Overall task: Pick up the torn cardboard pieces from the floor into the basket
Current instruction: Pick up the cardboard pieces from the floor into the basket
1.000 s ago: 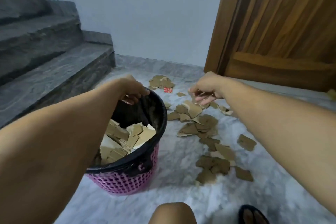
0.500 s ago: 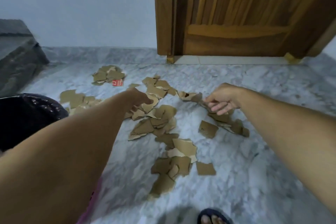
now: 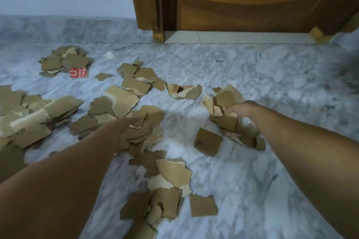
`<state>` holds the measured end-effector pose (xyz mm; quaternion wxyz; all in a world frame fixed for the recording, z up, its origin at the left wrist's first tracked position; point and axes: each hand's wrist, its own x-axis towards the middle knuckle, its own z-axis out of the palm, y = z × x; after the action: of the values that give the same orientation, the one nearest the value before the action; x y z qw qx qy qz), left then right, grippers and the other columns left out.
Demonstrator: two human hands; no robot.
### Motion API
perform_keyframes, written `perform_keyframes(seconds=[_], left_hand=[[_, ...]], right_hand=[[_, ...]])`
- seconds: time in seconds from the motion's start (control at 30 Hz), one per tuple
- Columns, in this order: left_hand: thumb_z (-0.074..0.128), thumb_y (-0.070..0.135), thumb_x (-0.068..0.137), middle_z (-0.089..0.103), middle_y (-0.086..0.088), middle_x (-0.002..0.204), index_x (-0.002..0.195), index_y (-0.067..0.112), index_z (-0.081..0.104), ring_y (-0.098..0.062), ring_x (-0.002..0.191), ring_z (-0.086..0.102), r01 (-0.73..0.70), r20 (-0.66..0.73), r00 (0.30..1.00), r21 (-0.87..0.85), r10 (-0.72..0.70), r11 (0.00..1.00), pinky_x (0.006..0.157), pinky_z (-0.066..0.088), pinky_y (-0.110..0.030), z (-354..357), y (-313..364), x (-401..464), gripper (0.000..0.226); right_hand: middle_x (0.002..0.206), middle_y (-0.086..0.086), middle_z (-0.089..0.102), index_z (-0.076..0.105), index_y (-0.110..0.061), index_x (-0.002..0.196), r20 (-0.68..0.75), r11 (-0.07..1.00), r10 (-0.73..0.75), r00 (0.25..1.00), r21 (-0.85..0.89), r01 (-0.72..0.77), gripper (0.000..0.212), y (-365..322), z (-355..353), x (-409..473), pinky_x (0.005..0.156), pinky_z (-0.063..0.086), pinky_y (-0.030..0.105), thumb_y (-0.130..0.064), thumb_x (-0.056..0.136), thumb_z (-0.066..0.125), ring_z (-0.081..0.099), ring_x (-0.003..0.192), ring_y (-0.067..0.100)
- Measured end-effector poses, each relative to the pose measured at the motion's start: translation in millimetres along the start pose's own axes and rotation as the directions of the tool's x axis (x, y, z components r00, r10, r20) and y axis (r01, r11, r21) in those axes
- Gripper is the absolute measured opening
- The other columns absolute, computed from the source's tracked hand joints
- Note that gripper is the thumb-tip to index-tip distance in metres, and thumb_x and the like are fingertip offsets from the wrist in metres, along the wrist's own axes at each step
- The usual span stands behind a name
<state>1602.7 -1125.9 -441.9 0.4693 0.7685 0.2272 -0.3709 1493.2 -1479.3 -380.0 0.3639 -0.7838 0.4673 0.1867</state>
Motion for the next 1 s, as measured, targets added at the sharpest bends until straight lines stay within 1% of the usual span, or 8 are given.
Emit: perform_keyframes(seconds=[0.07, 0.13, 0.23, 0.3, 0.37, 0.6, 0.8, 1.0], left_hand=[[0.068, 0.048, 0.083, 0.053, -0.024, 0.132, 0.14, 0.003, 0.045, -0.038, 0.118, 0.054, 0.026, 0.04, 0.999, -0.067, -0.023, 0.997, 0.104, 0.041, -0.049, 7, -9, 21, 0.076], [0.076, 0.069, 0.06, 0.054, -0.019, 0.124, 0.143, 0.011, 0.039, -0.035, 0.107, 0.056, 0.066, -0.098, 0.992, -0.077, -0.073, 0.995, 0.097, 0.041, -0.049, 6, -37, 102, 0.107], [0.071, 0.087, 0.022, 0.008, -0.019, 0.155, 0.147, 0.033, 0.023, -0.049, 0.133, 0.031, 0.194, -0.417, 0.891, -0.007, -0.179, 0.981, 0.104, 0.023, -0.07, 20, -29, 117, 0.145], [0.075, 0.078, 0.037, -0.019, -0.019, 0.154, 0.152, 0.03, 0.007, -0.051, 0.142, 0.0, 0.242, -0.516, 0.844, 0.118, -0.148, 0.963, 0.11, 0.005, -0.068, 40, -7, 52, 0.142], [0.08, 0.068, 0.047, -0.022, -0.017, 0.157, 0.153, 0.031, 0.004, -0.043, 0.145, -0.011, 0.193, -0.522, 0.852, 0.237, -0.043, 0.952, 0.113, 0.004, -0.063, 56, 8, 11, 0.136], [0.089, 0.06, 0.041, -0.004, -0.016, 0.157, 0.149, 0.028, 0.007, -0.038, 0.146, 0.0, 0.084, -0.498, 0.856, 0.395, 0.136, 0.915, 0.112, 0.013, -0.06, 59, 3, 22, 0.139], [0.093, 0.042, 0.049, 0.02, -0.013, 0.141, 0.131, 0.015, 0.031, -0.035, 0.138, 0.014, -0.018, -0.388, 0.886, 0.516, 0.253, 0.856, 0.104, 0.03, -0.055, 50, 2, 9, 0.106], [0.086, 0.03, 0.064, 0.022, -0.013, 0.133, 0.111, 0.022, 0.044, -0.036, 0.129, 0.021, -0.111, -0.238, 0.92, 0.603, 0.311, 0.79, 0.101, 0.031, -0.051, 44, -10, -5, 0.063]], right_hand=[[0.147, 0.013, 0.045, 0.039, -0.005, 0.145, -0.065, 0.999, 0.002, 0.998, 0.048, 0.001, 0.1, 2, 9, 21, 0.097, 0.042, 0.03, -0.054, 0.068, 0.08, 0.046, 0.132, 0.03], [0.149, 0.015, 0.039, 0.031, -0.01, 0.148, -0.143, 0.999, 0.005, 0.99, -0.032, -0.01, 0.116, -1, 14, 39, 0.108, 0.039, 0.039, -0.068, 0.058, 0.076, 0.039, 0.136, 0.033], [0.159, 0.013, 0.015, 0.013, -0.026, 0.153, -0.142, 0.966, -0.127, 0.982, -0.243, 0.09, 0.115, -11, 10, 58, 0.116, 0.028, 0.047, -0.074, 0.065, 0.069, 0.02, 0.145, 0.036], [0.163, 0.006, 0.005, 0.009, -0.035, 0.153, -0.063, 0.961, -0.164, 0.984, -0.236, 0.144, 0.113, -14, 9, 67, 0.117, 0.024, 0.05, -0.075, 0.065, 0.068, 0.01, 0.148, 0.035], [0.164, 0.003, 0.004, 0.012, -0.035, 0.154, -0.027, 0.947, -0.192, 0.981, -0.266, 0.178, 0.11, -15, 12, 79, 0.118, 0.02, 0.05, -0.075, 0.067, 0.066, 0.007, 0.149, 0.034], [0.129, 0.002, 0.049, 0.046, -0.028, 0.113, -0.039, 0.881, -0.371, 0.928, -0.329, 0.339, 0.061, -14, 32, 81, 0.098, 0.045, 0.044, -0.054, 0.068, 0.078, 0.047, 0.12, 0.027], [0.102, -0.001, 0.058, 0.054, -0.017, 0.102, 0.103, 0.855, -0.336, 0.936, -0.385, 0.349, 0.076, -7, 45, 52, 0.071, 0.05, 0.031, -0.053, 0.047, 0.091, 0.057, 0.092, 0.017], [0.104, 0.003, 0.065, 0.061, -0.009, 0.1, 0.129, 0.943, -0.317, 0.939, -0.065, 0.327, 0.049, 4, 38, 32, 0.074, 0.05, 0.027, -0.019, 0.062, 0.091, 0.063, 0.098, 0.019]])
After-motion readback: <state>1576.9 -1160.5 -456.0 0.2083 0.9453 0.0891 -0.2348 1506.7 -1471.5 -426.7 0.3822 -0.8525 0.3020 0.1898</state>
